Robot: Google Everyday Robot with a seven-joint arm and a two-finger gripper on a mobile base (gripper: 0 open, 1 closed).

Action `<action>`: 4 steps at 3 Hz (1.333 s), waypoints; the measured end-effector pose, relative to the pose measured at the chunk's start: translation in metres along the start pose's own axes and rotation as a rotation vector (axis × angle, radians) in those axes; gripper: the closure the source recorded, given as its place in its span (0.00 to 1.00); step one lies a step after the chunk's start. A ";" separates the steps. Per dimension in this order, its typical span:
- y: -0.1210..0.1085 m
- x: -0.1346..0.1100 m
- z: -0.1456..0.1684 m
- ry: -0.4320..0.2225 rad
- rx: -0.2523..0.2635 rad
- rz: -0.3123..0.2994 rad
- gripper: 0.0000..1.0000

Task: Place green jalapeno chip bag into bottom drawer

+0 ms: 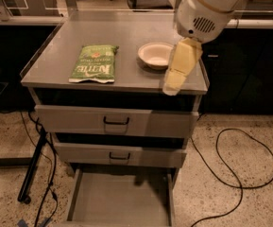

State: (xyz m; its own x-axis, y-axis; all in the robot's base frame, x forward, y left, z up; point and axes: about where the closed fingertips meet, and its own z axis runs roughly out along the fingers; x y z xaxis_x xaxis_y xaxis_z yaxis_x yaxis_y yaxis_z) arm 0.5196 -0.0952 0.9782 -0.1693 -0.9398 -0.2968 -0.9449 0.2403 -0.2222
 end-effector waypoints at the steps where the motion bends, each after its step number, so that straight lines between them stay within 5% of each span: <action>1: -0.016 -0.032 0.029 -0.042 -0.040 0.007 0.00; 2: -0.030 -0.056 0.051 -0.091 -0.084 0.003 0.00; 3: -0.037 -0.070 0.059 -0.106 -0.061 0.014 0.00; 4: -0.082 -0.138 0.080 -0.170 -0.038 -0.001 0.00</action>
Offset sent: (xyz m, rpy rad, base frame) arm 0.0696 0.0761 -0.0322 0.1451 0.0903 0.0633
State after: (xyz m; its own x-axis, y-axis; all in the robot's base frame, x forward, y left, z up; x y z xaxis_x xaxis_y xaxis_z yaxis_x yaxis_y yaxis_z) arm 0.6427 0.0344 0.9630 -0.1217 -0.8848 -0.4498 -0.9555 0.2271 -0.1881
